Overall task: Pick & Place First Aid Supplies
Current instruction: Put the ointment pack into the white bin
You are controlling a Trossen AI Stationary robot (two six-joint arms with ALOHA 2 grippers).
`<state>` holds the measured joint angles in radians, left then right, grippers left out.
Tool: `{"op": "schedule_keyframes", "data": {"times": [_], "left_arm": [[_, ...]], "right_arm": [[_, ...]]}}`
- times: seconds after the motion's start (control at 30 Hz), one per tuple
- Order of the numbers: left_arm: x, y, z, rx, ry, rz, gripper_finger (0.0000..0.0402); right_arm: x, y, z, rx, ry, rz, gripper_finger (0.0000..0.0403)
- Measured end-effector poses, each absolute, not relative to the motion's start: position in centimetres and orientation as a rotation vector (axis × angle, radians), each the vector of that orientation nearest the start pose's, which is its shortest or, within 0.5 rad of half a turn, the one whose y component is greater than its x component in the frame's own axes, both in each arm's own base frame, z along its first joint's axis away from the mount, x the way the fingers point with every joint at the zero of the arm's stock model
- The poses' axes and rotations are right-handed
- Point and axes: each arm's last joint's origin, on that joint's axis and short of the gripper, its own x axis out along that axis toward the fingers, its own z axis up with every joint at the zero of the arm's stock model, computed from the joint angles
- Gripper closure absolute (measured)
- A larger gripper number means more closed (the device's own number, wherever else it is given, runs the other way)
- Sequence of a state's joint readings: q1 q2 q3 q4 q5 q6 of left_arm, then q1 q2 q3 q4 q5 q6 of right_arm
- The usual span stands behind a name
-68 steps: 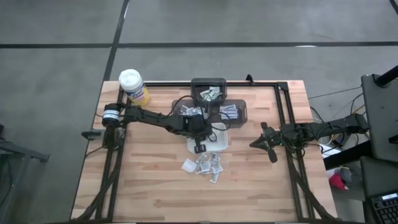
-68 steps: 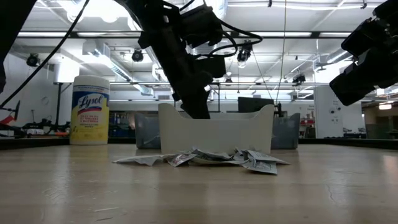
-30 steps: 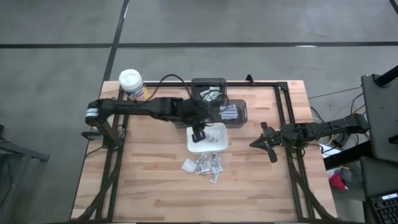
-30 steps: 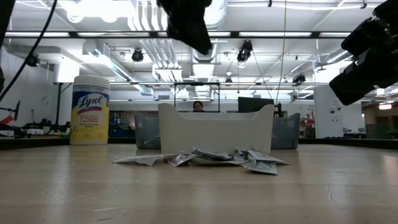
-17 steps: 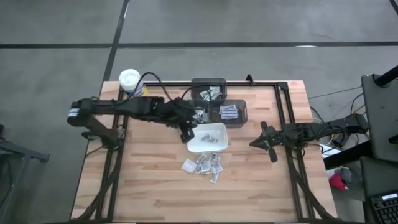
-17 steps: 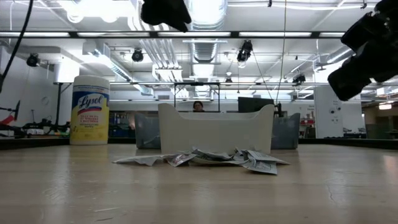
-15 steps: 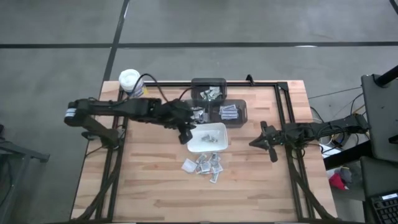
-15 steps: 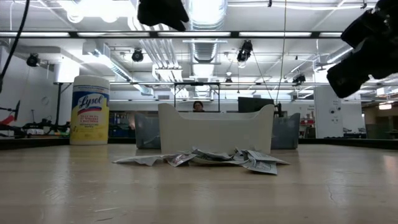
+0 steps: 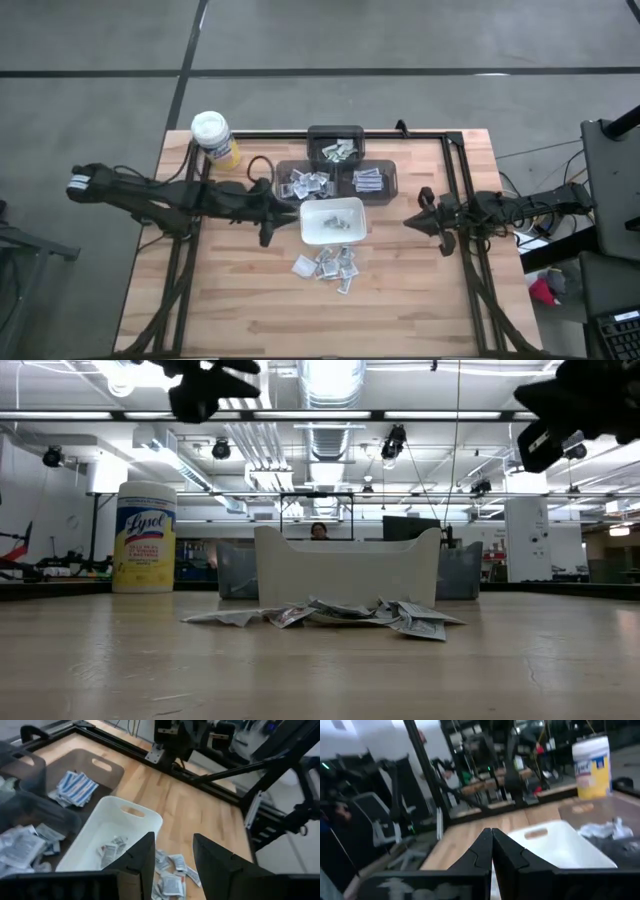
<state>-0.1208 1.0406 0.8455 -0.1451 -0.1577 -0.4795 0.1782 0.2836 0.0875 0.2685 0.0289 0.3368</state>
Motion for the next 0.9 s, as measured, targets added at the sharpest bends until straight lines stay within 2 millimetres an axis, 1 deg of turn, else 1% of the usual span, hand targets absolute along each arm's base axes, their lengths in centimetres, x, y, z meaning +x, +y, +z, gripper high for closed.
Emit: {"op": "schedule_keyframes", "data": {"times": [0.13,0.3,0.43,0.53,0.63,0.7,0.8,0.9], "left_arm": [[21.2,-2.4,28.9,-0.475,0.261,0.096,0.0275],[19.8,-2.2,26.3,-0.529,0.167,0.078,0.0275],[18.9,-2.1,24.3,-0.548,0.094,0.058,0.0275],[18.3,-2.0,22.6,-0.567,0.101,0.052,0.0275],[17.8,-2.0,21.1,-0.615,0.141,0.063,0.0275],[17.6,-2.0,20.3,-0.656,0.158,0.072,0.0275],[17.4,-1.9,19.6,-0.677,0.175,0.081,0.0275],[17.4,-1.9,19.5,-0.659,0.176,0.080,0.0275]], "right_arm": [[11.3,1.9,20.5,0.353,-0.141,0.176,0.0394],[11.3,2.0,21.4,0.361,-0.230,0.195,0.0394],[11.6,2.0,22.5,0.361,-0.233,0.201,0.0394],[12.1,2.2,23.7,0.355,-0.217,0.229,0.0394],[12.9,2.5,25.0,0.339,-0.153,0.262,0.0394],[13.7,2.7,25.6,0.326,-0.050,0.259,0.0394],[14.9,2.9,26.6,0.292,0.132,0.247,0.0394],[16.1,3.2,27.7,0.255,0.258,0.238,0.0394]]}}
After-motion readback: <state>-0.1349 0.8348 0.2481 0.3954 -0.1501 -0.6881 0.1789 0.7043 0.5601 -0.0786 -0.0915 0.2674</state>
